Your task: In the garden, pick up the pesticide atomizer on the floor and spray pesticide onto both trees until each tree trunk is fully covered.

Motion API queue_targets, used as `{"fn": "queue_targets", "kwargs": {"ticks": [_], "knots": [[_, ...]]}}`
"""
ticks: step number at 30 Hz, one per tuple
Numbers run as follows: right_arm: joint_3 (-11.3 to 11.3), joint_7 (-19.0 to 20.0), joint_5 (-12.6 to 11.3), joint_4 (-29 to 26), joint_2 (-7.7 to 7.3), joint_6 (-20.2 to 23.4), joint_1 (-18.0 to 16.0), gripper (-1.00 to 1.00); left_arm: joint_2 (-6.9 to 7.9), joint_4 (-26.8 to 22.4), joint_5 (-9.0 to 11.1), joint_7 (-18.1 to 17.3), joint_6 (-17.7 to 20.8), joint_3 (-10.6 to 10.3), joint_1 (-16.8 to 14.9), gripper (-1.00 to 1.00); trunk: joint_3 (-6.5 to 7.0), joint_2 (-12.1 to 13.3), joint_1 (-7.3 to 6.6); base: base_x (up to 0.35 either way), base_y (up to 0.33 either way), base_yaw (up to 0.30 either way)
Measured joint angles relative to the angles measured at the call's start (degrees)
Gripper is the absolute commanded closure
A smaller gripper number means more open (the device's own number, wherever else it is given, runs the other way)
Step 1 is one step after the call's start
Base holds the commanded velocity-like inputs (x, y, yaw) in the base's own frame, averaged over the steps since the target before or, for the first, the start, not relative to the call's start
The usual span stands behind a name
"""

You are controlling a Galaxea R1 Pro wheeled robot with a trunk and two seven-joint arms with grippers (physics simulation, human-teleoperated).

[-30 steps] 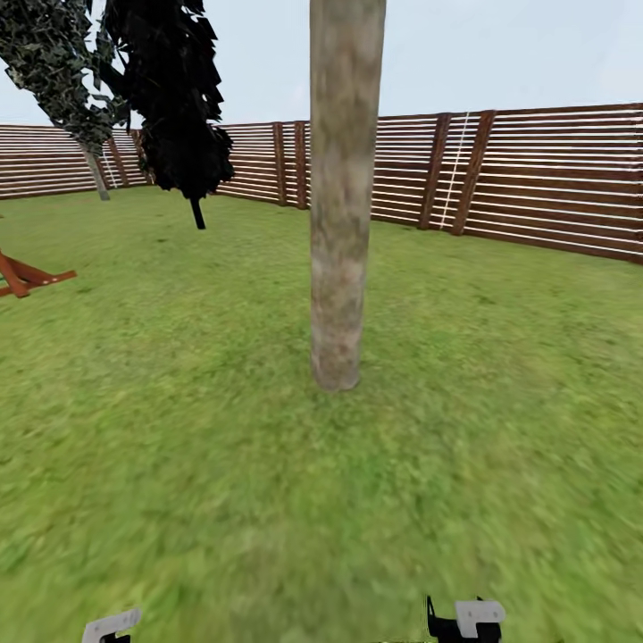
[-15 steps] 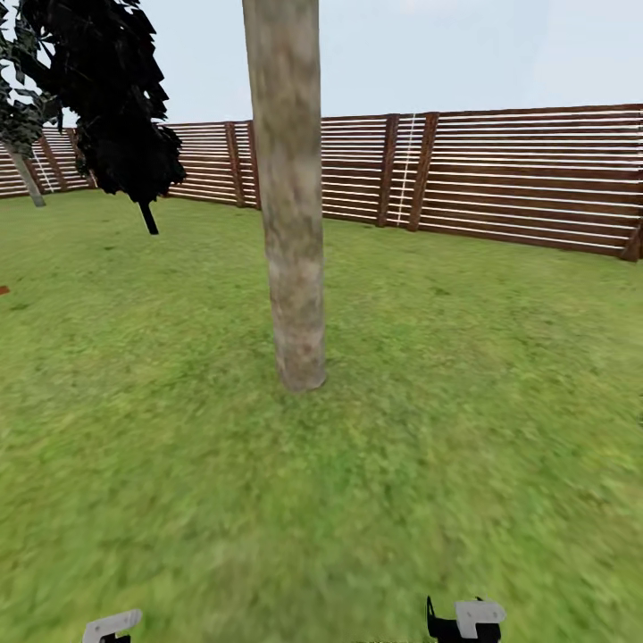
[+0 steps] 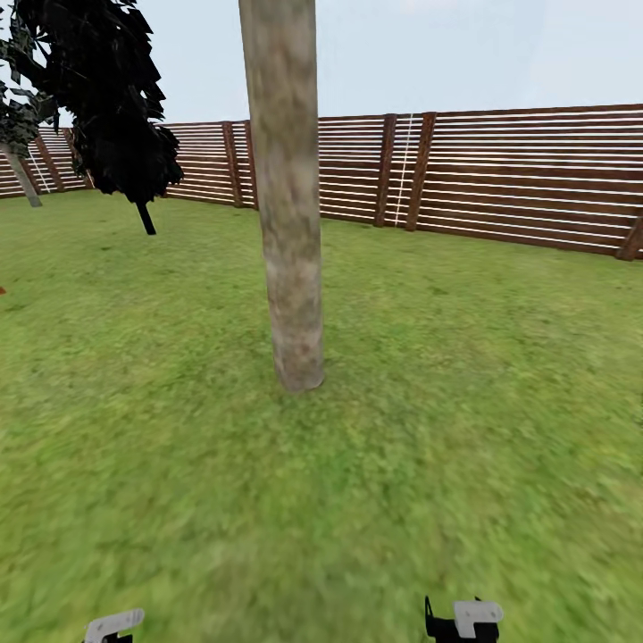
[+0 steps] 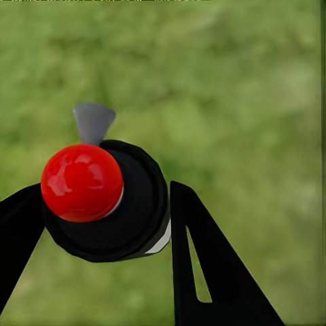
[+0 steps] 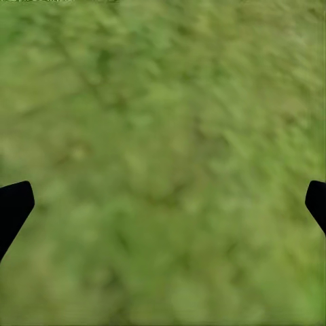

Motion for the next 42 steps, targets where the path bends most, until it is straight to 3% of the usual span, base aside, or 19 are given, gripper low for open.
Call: {"fn": "queue_targets", "kwargs": {"ticks": [4,7,9,11,12,13,15,16,17,18,21,23,27,30,35,38,42], "knots": [[0.0,0.0,0.1,-1.5,-0.17,0.0,-0.1,-1.0,0.01,-0.9,-0.3,0.0,0.1,-0.8,-0.5,1.0,0.0,0.0,0.0,0.0,0.0,0.0],[-0.1,0.0,0.1,-6.3,-0.37,0.0,-0.1,-1.0,0.81,-1.4,-2.6,-0.1,0.2,-3.6,-0.9,1.0,0.01,0.0,0.0,0.0,0.0,0.0],[0.0,0.1,0.1,-10.0,-0.26,0.1,-0.1,-1.0,1.37,-2.2,-6.8,-0.6,0.4,-4.7,-2.5,1.0,0.01,0.0,0.0,0.0,0.0,0.0],[0.0,1.2,0.0,-12.8,-0.08,0.2,-0.6,-1.0,1.55,-2.7,-14.3,-3.8,0.3,-5.2,-4.6,1.0,0.01,0.0,0.0,0.0,0.0,0.0],[0.0,4.1,0.0,-13.3,-0.14,0.2,-1.4,-1.0,1.54,-3.0,-17.6,-7.0,0.3,-5.2,-5.3,1.0,0.01,0.0,0.0,0.0,0.0,0.0],[0.0,9.7,0.1,-13.6,-0.27,0.4,-2.8,-1.0,1.48,-4.1,-20.8,-11.6,0.4,-5.2,-6.5,1.0,0.02,0.0,0.0,0.0,0.0,0.0],[0.0,15.7,0.5,-13.8,-0.55,3.9,-5.4,-1.0,1.47,-5.3,-23.7,-18.3,0.6,-5.1,-8.3,1.0,0.01,0.0,0.0,0.0,0.0,0.0],[0.0,21.0,3.0,-14.4,-1.09,9.4,-7.3,-1.0,1.54,-5.6,-25.2,-23.1,0.8,-5.1,-9.8,1.0,0.02,0.0,0.0,0.0,0.0,0.0],[0.0,27.8,8.4,-16.6,-1.62,12.2,-8.9,-1.0,1.51,-5.7,-26.7,-26.7,1.0,-5.1,-11.0,1.0,0.02,0.0,0.0,0.0,0.0,0.0],[-0.1,31.8,11.6,-18.2,-2.07,13.3,-9.6,-1.0,1.49,-5.8,-28.0,-28.8,1.2,-5.1,-11.8,1.0,0.01,0.0,0.0,0.0,0.0,0.0],[-0.2,39.4,14.7,-20.4,-2.59,14.1,-10.2,-1.0,1.44,-5.8,-31.5,-32.9,1.4,-5.0,-13.7,1.0,0.01,0.0,0.0,0.0,0.0,0.0],[-0.2,41.9,15.2,-20.9,-2.69,14.3,-10.2,-1.0,1.48,-5.8,-32.8,-34.0,2.5,-5.0,-14.5,1.0,0.0,0.0,0.0,0.0,0.0,0.0],[-0.2,43.0,15.5,-20.9,-2.73,14.3,-10.3,-1.0,1.42,-7.1,-33.3,-34.7,5.4,-5.0,-14.9,1.0,0.0,0.0,0.0,0.0,0.0,0.0],[0.6,44.0,15.7,-20.4,-1.75,14.3,-10.3,-1.0,0.43,-7.8,-33.0,-34.7,5.0,-6.1,-14.7,1.0,0.0,0.0,0.0,0.0,0.0,0.0],[-0.4,43.1,15.3,-20.6,-0.14,14.3,-10.3,-1.0,-1.2,-7.9,-31.6,-35.0,3.9,-4.7,-14.7,1.0,0.0,0.0,0.0,0.0,0.0,0.0],[-0.5,43.2,15.4,-20.6,0.84,14.3,-10.3,-1.0,-2.18,-7.9,-32.2,-35.2,3.7,-4.2,-14.7,1.0,0.0,0.0,0.0,0.0,0.0,0.0],[0.4,44.3,15.6,-20.7,2.11,14.3,-10.3,-1.0,-3.42,-8.0,-33.5,-35.3,4.0,-5.5,-15.1,1.0,0.0,0.0,0.0,0.0,0.0,0.0]]}}
